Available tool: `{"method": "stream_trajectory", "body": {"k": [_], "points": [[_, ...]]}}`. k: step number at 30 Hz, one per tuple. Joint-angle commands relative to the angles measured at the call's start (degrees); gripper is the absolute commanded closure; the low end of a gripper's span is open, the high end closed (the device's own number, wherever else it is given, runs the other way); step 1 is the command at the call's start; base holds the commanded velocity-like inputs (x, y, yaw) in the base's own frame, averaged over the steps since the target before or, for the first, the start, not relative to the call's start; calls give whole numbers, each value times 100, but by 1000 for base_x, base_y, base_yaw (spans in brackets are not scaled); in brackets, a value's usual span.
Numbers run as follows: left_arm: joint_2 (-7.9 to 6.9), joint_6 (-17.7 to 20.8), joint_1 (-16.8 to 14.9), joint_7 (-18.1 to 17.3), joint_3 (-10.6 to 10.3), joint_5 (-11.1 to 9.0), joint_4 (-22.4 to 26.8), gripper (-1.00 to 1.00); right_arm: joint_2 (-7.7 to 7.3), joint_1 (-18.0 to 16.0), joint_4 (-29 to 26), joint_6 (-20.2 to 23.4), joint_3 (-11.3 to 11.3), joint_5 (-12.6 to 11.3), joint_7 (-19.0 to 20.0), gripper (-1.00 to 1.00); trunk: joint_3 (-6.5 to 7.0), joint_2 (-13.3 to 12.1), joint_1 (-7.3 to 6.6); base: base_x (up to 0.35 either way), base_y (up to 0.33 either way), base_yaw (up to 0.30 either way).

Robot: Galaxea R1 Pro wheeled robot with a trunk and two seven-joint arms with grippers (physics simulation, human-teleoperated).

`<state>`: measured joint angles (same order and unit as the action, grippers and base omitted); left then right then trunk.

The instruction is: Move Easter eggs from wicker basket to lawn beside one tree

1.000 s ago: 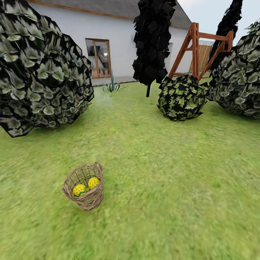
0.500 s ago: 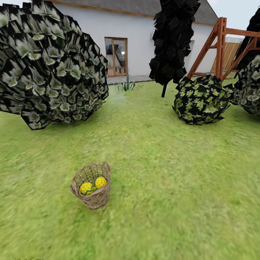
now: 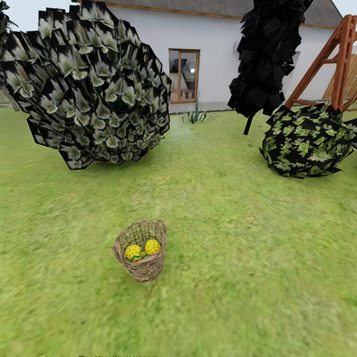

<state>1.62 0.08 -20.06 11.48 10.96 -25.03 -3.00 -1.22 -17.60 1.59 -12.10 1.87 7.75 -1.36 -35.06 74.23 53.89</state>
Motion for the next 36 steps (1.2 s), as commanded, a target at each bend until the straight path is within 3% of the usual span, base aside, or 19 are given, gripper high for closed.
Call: {"method": "stream_trajectory", "body": {"k": [1, 14, 36], "points": [[-2, 1, -7, 21, 46, 34, -7, -100, -1, -6, 17, -29, 15, 36, -16, -100, -8, 3, 0, 104, -264, 270], [-16, 4, -7, 23, 46, 33, -7, -100, -16, -6, 17, -29, 15, 28, -16, -100, -48, 3, 0, 196, -264, 226], [-30, 1, 9, 30, 48, 25, -12, -100, -14, -6, 17, -29, 15, 33, -15, -100, -49, 3, 0, 13, -13, 256]]}}
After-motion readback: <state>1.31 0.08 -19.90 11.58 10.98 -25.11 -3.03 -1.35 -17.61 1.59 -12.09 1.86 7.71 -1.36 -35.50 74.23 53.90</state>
